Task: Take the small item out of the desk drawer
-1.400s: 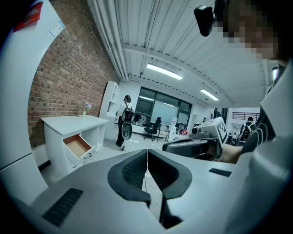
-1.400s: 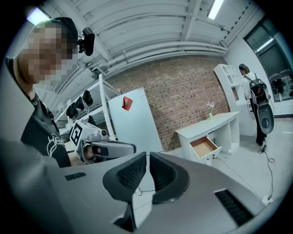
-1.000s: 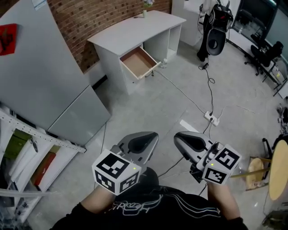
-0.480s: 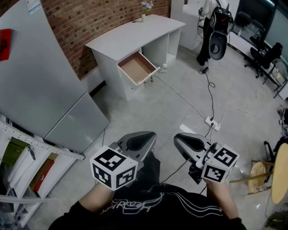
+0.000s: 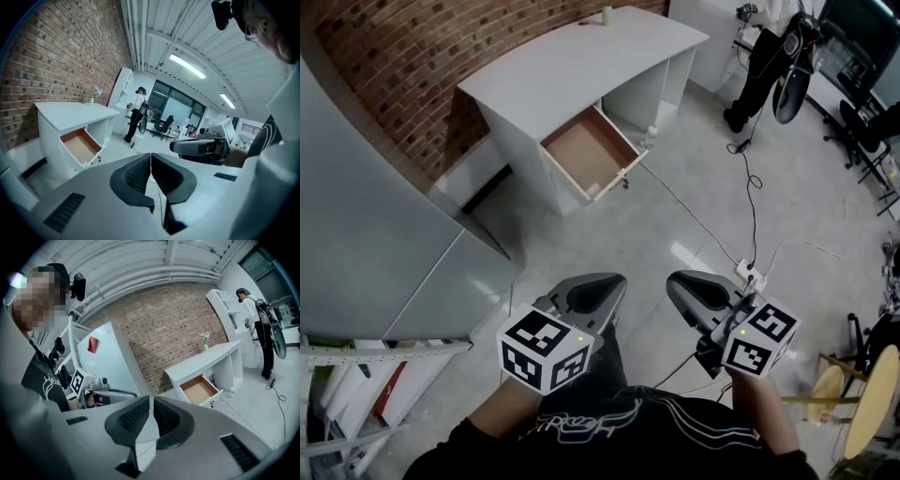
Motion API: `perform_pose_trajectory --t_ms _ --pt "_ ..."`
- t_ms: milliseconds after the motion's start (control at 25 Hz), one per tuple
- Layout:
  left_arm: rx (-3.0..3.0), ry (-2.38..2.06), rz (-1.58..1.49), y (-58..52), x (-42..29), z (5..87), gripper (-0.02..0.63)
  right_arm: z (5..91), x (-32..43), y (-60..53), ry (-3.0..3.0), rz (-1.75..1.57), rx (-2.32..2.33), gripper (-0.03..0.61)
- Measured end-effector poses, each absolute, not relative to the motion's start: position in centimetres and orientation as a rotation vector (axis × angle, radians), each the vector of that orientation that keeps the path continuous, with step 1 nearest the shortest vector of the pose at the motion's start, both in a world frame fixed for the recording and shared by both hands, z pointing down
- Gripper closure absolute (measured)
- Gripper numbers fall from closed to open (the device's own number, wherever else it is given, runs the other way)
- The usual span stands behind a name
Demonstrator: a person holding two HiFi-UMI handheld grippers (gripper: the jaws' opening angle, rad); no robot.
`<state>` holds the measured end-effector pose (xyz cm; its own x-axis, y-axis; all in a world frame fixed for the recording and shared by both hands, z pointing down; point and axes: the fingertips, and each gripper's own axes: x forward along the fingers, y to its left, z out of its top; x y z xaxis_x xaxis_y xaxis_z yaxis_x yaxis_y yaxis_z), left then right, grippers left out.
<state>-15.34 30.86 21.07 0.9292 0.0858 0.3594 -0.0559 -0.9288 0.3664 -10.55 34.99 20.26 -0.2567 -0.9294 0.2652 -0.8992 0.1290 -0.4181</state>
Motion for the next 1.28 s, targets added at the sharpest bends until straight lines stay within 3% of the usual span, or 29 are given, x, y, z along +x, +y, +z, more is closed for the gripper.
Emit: perform_pose_trajectory --t_ms 240,520,1280 --pt "2.675 0.042 0.591 16.8 -7.5 22.3 0.591 20.8 -3.5 20.4 2.36 -0.843 -1.852 0.522" --pt "2.634 -0.018 0.642 7.1 -2.0 26.4 0.591 23.0 1.8 11.5 2.43 -0.871 -1.876 0.522" --pt "2.504 -0.446 0.653 -6.2 2.3 35.2 0.591 36.9 7.9 -4.6 3.159 -1.019 -1.489 0.52"
